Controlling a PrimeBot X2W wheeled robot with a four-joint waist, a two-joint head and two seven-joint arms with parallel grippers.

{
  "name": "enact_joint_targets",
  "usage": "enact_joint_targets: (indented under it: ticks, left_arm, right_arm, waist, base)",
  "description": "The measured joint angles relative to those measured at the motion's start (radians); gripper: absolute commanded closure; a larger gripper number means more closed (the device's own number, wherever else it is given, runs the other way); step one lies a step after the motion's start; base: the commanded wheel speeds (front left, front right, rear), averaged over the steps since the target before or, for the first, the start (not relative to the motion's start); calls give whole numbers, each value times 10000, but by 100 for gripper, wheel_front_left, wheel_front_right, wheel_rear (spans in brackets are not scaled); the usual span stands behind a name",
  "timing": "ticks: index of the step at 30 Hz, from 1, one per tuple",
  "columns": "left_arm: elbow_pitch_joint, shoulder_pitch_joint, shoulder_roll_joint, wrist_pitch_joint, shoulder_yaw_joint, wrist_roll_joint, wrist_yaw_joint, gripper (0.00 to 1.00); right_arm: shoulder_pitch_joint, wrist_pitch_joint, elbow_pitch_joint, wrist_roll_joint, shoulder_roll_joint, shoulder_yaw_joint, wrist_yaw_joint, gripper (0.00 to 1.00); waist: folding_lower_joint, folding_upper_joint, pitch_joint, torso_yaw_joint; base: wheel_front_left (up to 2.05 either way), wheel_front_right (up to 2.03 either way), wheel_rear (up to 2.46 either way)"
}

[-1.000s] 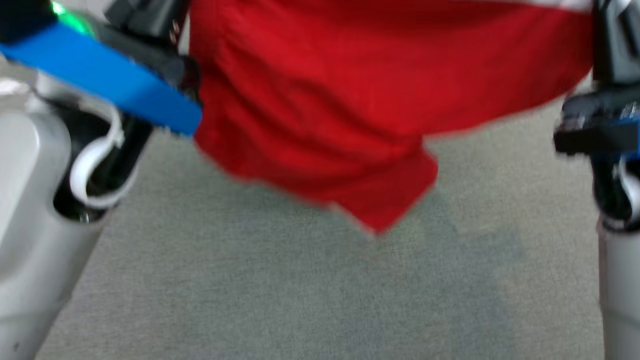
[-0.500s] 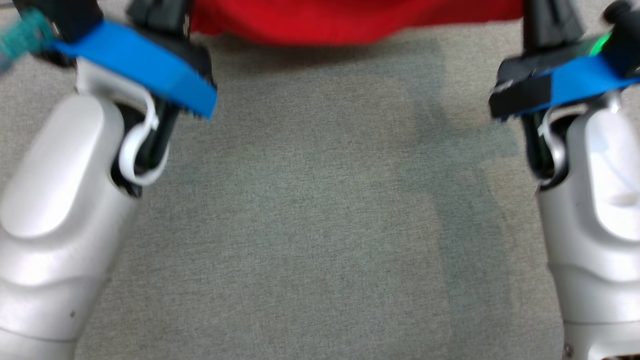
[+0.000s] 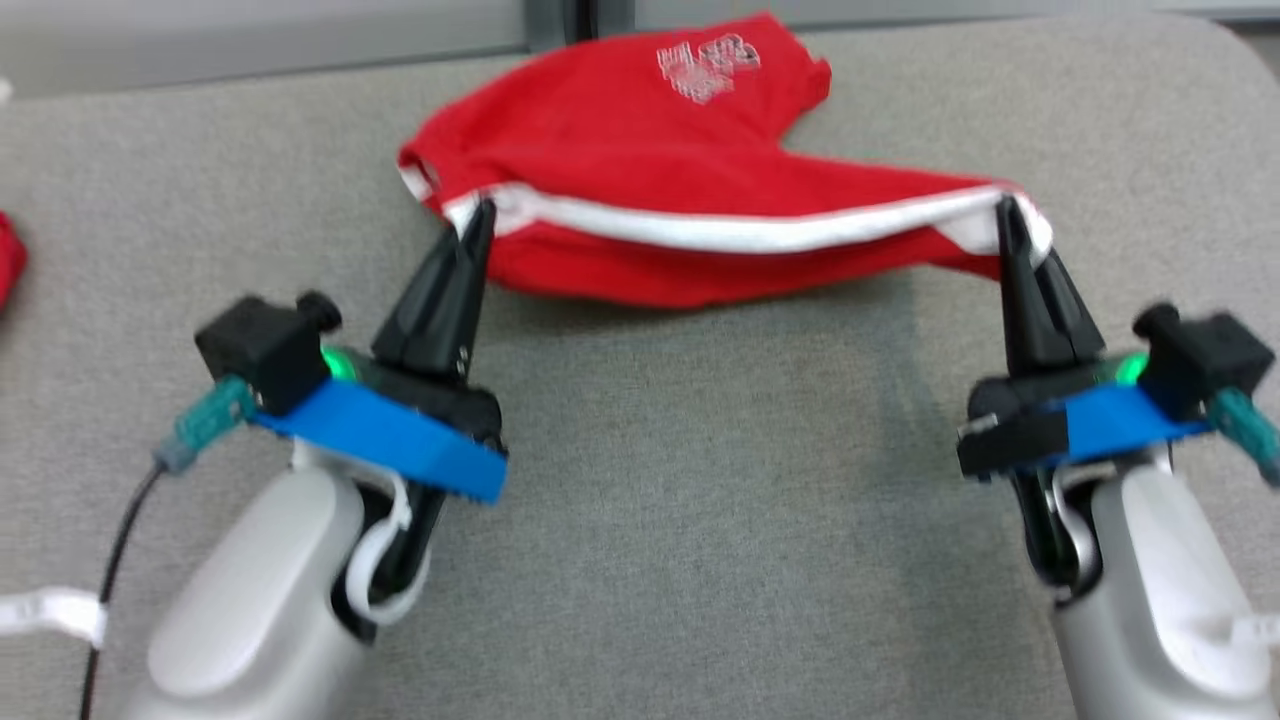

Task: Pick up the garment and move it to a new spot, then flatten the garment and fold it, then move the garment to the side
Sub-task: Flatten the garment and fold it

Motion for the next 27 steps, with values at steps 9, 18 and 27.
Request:
enact_joint_targets:
  ticks: [9, 18, 27]
  left_arm:
    - [-2550, 3173, 316, -148, -25, -297, 738, 100]
    - [-4197, 5335, 556, 140, -387, -880, 1496, 100]
    - [-2529, 4939, -485, 184, -552, -1440, 1271, 100]
  right_arm:
    - [3651, 15, -2821, -56, 29, -493, 0, 100]
    - [5966, 1091, -4890, -138, 194, -999, 0, 100]
    - [4176, 1705, -3540, -531, -408, -995, 0, 100]
  waist:
    - [-4, 0, -1600, 102]
    - [-3, 0, -2051, 360]
    - [-1, 0, -1444, 1174]
  base:
    - [0, 0, 0]
    - [0, 0, 0]
    - [0, 0, 0]
